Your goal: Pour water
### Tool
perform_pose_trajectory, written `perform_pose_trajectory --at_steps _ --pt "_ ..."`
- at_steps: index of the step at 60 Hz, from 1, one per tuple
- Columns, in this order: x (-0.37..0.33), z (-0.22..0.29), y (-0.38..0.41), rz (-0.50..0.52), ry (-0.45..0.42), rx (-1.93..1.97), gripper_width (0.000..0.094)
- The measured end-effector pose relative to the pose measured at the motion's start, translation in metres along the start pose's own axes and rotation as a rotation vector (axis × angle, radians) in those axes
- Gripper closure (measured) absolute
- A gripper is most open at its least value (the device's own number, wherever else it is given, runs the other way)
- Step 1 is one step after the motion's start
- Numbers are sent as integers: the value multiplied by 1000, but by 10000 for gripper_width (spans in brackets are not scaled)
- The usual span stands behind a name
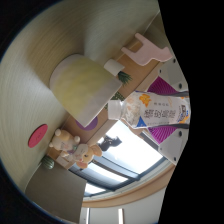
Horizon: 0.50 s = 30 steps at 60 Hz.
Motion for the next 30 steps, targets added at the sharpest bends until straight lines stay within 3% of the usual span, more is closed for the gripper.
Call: perform_pose_trajectory --at_steps 7,21,30 --pt "5 -20 2 -77 59 -165 570" --pt "28 -96 46 -208 336 -1030 567" --pt "26 -93 87 -326 358 -1654 567"
Point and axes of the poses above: the point between the fingertips, and its own axes, seen from behind it with the camera up: y to the left, z up, x forward, the way the camera looks, the point moved 4 cm from there along -x, backward, against the way the camera looks, and after that the axes turned 13 degrees about y, right-handed, at the moved point
